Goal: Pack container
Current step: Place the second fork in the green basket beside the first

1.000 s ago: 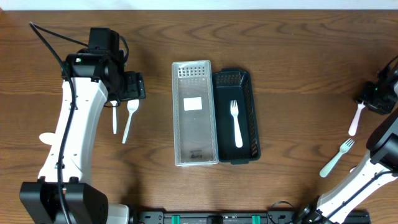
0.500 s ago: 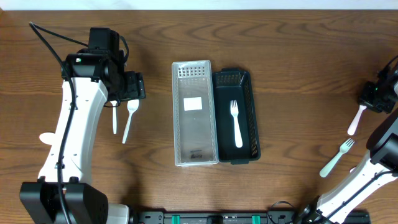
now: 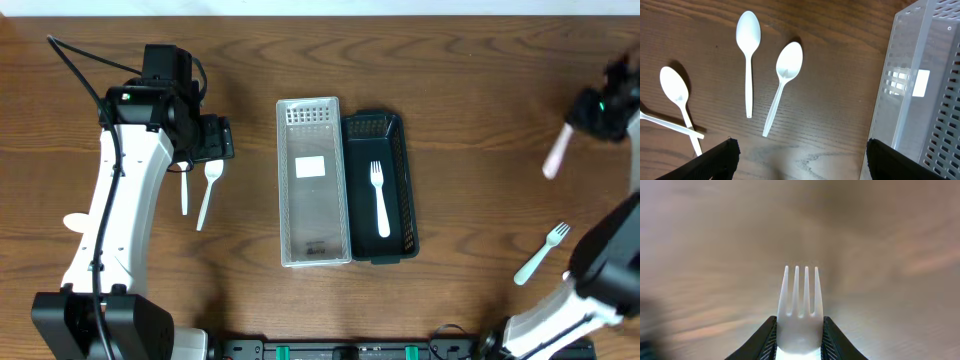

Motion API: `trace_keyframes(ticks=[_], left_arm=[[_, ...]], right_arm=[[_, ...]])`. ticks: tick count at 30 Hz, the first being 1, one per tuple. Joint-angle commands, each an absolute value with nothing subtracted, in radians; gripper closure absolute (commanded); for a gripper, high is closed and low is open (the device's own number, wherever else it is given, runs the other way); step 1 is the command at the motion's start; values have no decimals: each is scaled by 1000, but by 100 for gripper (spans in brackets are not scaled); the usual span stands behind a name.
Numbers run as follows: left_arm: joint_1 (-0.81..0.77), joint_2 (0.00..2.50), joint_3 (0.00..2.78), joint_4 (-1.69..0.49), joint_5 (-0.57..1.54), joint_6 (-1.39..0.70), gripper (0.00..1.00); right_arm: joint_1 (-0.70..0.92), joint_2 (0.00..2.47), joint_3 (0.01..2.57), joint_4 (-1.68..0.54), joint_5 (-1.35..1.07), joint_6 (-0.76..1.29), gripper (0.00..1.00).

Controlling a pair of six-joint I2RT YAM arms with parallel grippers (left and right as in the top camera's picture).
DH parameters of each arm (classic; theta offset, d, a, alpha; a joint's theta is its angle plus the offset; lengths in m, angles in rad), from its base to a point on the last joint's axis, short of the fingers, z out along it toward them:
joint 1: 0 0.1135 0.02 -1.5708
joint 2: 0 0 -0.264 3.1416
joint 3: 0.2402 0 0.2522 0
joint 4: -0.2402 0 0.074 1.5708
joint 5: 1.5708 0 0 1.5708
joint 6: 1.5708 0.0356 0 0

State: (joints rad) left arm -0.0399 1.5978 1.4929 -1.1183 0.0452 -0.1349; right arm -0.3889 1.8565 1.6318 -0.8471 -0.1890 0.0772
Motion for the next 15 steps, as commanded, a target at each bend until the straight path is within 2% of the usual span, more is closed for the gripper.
trace_keyframes(ticks=[1, 7, 15], left_arm=[[-37, 1599, 1503, -1121, 41, -144, 16], [-37, 1599, 1503, -1121, 41, -144, 16], [-37, 1599, 1503, -1121, 41, -144, 16]], right_arm=[[-228, 1731, 1641, -865, -251, 192, 72], [76, 1691, 1639, -893, -186, 302, 70], [339, 1776, 1629, -1004, -80, 344, 70]])
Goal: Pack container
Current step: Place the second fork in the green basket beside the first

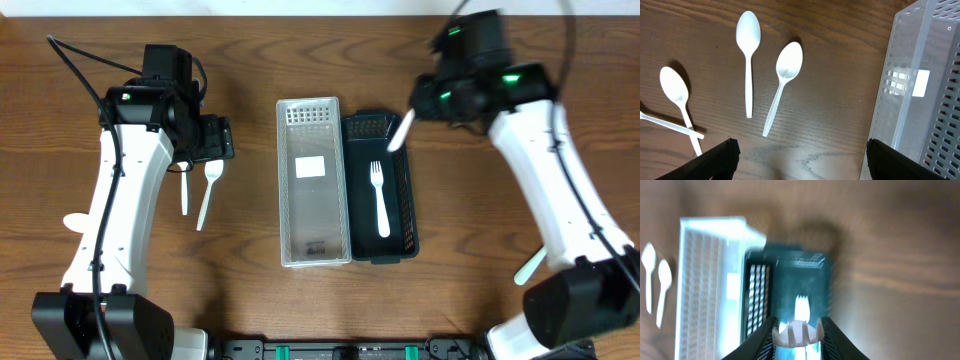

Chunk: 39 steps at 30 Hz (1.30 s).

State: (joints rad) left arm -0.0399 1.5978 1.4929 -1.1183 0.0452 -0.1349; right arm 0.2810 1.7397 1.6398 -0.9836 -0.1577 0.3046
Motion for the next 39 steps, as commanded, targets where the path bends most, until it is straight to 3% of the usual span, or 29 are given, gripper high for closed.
trace_keyframes(ticks=[1, 7, 11, 17, 25, 27, 31, 33, 39], left_arm=[[-37, 1599, 1503, -1121, 41, -144, 16], [-37, 1599, 1503, -1120, 41, -143, 16], [-37, 1599, 1503, -1121, 41, -143, 16], [-37, 1599, 1503, -1121, 41, -143, 16], [-37, 1599, 1503, -1120, 40, -132, 16], [-37, 1599, 1503, -1120, 40, -132, 16], [-37, 1599, 1503, -1120, 40, -132, 16], [-37, 1599, 1503, -1120, 40, -132, 16], [-37, 1599, 1503, -1120, 40, -132, 16]], right_arm=[[355, 1787, 1628, -1012, -75, 344, 70], [433, 1882, 1623, -1062, -74, 344, 68], [449, 1917, 1623, -1069, -75, 344, 53], [452, 1918, 1623, -1075, -54, 344, 53], [408, 1742, 1623, -1095, 246, 448, 46], [349, 1650, 1623, -1122, 317, 516, 34], [187, 1526, 1623, -1210, 340, 675, 27], [74, 1483, 1623, -1272, 331, 766, 18], [-192, 1480, 1599, -1371, 273, 773, 11]])
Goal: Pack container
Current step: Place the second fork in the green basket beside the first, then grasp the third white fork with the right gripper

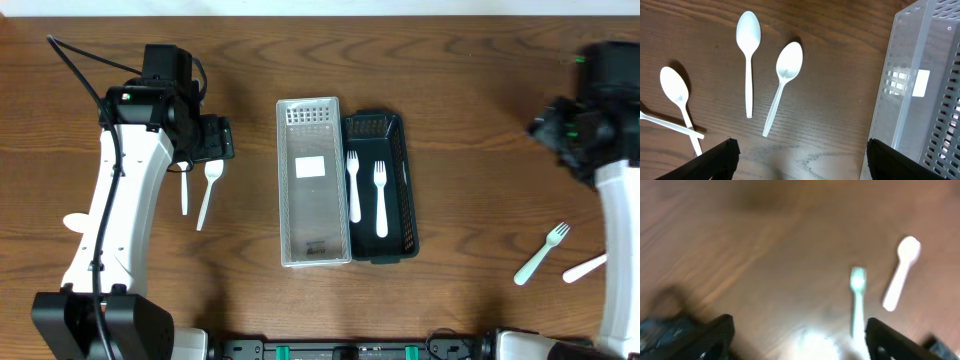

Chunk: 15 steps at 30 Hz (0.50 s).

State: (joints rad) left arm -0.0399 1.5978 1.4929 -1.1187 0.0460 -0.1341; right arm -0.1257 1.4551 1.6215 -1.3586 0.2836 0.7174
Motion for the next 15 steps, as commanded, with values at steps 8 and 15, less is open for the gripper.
trace_keyframes(ticks=[8, 15], left_arm=[[-37, 1599, 1503, -1120, 40, -132, 16], [-37, 1599, 1503, -1120, 40, -132, 16]], right_arm=[[-379, 1489, 1290, -1206, 162, 664, 9], [-406, 1489, 994, -952, 131, 584, 8]])
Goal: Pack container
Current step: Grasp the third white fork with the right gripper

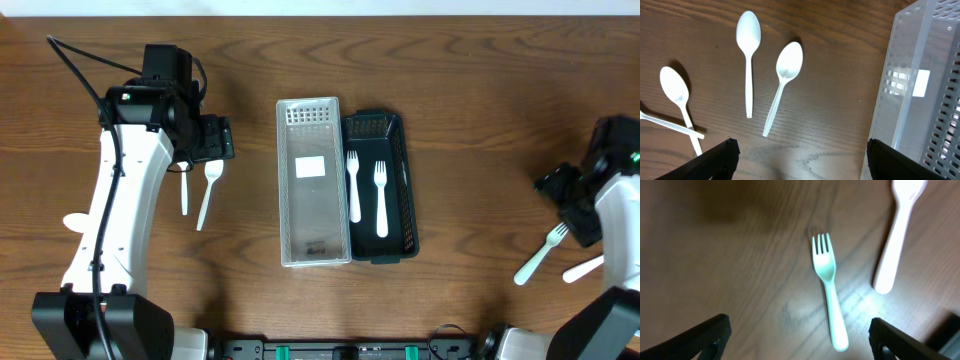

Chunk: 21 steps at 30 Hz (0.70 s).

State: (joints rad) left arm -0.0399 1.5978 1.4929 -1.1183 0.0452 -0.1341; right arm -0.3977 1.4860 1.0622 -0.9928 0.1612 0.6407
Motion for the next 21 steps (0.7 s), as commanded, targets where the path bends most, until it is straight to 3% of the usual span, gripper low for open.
trace_keyframes(ticks=[1, 21], left_arm=[[-37, 1599, 1503, -1120, 41, -132, 16], [-37, 1599, 1503, -1121, 41, -133, 16]], right_arm=[[-406, 1489, 963, -920, 122, 573, 9], [-419, 1493, 637, -503, 89, 492, 10]])
